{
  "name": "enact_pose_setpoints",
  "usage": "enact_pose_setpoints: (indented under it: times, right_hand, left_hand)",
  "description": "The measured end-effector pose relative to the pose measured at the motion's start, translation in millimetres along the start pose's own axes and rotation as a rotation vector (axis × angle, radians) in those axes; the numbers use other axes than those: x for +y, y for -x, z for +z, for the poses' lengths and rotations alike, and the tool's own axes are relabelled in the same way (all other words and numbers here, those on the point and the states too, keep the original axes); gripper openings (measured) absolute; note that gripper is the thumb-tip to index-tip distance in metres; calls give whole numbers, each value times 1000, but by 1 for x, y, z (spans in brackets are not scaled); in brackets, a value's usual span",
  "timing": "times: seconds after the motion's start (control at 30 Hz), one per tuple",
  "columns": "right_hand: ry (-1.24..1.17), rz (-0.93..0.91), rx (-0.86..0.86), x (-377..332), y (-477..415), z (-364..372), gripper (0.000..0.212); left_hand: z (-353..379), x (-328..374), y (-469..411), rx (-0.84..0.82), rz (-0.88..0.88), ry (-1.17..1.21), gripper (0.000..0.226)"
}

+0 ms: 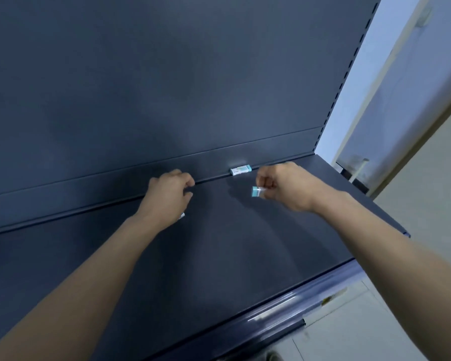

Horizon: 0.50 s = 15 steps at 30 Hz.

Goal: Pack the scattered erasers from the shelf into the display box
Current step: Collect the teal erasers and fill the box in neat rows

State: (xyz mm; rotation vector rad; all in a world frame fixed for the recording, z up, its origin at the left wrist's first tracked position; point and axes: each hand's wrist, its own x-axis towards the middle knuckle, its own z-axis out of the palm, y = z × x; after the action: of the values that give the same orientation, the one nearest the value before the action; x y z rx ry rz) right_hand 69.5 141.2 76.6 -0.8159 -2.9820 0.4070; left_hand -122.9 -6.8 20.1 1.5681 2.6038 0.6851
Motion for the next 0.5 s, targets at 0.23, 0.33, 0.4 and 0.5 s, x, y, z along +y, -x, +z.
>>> enact_pose_setpoints:
  times: [0.23,0.33,0.4,0.5]
  right_hand:
    - [2,39,131,73,-22,-35,4]
    - [7,52,147,108,-25,-48,4]
    - [-10,36,136,127,-27,-51,5]
    - [-34,0,113,145,-33,-51,6]
  left_hand:
    - [41,72,-61,-26,53,-18,15]
    - [62,89,-90,-58,26,-105,16]
    - [76,93,-105,-94,-6,-169,17]
    - [95,95,-118,-137,-50,-231,20]
